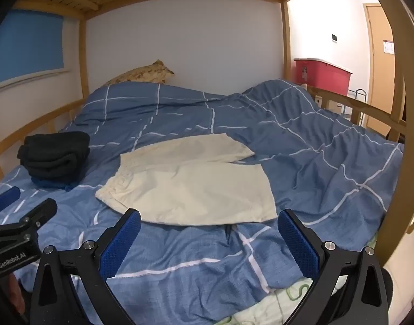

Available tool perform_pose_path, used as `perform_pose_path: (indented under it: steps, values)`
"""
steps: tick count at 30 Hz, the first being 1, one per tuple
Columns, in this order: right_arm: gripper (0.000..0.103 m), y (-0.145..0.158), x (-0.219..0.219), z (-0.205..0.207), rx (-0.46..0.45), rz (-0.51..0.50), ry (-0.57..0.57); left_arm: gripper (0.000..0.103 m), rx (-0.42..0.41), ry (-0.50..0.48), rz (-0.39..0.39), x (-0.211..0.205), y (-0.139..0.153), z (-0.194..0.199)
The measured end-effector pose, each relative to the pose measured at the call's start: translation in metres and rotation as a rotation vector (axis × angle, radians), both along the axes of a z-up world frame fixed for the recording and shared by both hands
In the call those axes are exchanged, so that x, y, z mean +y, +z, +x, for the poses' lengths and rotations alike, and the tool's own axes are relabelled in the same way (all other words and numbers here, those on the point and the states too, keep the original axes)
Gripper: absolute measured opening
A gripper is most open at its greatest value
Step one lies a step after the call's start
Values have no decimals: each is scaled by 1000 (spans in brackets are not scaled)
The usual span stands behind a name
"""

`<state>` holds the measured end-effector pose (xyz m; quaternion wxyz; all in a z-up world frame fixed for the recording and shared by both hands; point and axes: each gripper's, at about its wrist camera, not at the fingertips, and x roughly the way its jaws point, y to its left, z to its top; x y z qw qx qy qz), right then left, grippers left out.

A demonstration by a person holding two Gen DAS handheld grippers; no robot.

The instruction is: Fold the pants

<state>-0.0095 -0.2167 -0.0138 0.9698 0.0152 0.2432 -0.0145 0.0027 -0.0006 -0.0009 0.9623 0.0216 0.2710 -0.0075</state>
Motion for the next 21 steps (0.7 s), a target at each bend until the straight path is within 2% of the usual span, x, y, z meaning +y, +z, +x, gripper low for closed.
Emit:
perform_pose_path:
  steps: [3,21]
  values:
    - [102,0,0,0,4,-2,0,103,-42,-1,-2,-1,5,-5]
    - [102,-2,4,2,2,-7,-3,103,-44,21,17,2,-1,-6]
